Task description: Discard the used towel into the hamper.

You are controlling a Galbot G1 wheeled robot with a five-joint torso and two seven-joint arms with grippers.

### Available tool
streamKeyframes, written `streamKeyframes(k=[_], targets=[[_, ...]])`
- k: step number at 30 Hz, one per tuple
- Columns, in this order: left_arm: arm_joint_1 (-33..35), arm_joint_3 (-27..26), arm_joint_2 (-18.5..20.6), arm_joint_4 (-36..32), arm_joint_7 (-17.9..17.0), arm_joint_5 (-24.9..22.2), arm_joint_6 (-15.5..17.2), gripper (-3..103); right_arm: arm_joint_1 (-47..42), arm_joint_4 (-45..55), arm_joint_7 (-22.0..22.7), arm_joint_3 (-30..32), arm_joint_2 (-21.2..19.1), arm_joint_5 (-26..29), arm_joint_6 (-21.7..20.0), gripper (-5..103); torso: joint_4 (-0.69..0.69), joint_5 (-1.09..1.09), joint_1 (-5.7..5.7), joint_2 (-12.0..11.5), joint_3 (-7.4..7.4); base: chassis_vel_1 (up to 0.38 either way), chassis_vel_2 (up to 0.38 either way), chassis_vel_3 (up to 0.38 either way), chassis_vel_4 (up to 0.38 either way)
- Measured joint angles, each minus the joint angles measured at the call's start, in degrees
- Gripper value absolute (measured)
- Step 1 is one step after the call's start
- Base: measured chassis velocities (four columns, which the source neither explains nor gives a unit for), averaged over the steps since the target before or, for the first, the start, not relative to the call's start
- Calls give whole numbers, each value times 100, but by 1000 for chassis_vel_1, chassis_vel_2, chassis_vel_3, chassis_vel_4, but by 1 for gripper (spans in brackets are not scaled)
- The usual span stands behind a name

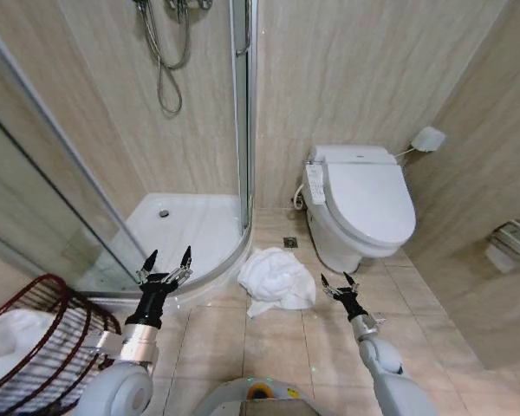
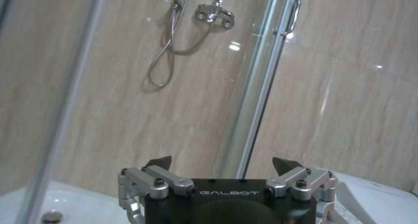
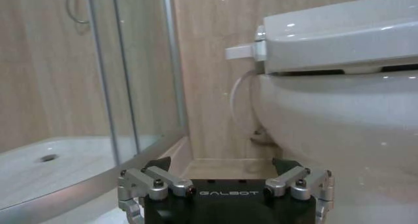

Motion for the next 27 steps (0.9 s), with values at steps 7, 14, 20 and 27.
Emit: streamKeyframes(k=[7, 14, 20, 27], targets=[[2, 0, 0, 0, 0, 0, 0, 100, 11, -117, -257, 26, -91, 169, 47, 100, -2, 0, -1, 1, -2, 28, -18, -39, -11], [1, 0, 0, 0, 0, 0, 0, 100, -1, -178, 85, 53, -124, 217, 1, 100, -1, -1, -1, 0, -2, 28, -7, -10, 18], [1, 0, 0, 0, 0, 0, 0, 100, 0, -207, 199, 71, -137, 272, -38, 100, 0, -1, -1, -28, -34, 11, 8, 8, 6], [1, 0, 0, 0, 0, 0, 0, 100, -17, -207, 227, 82, -151, 278, -44, 100, -1, 0, -1, -68, -75, 72, 66, 66, 65]])
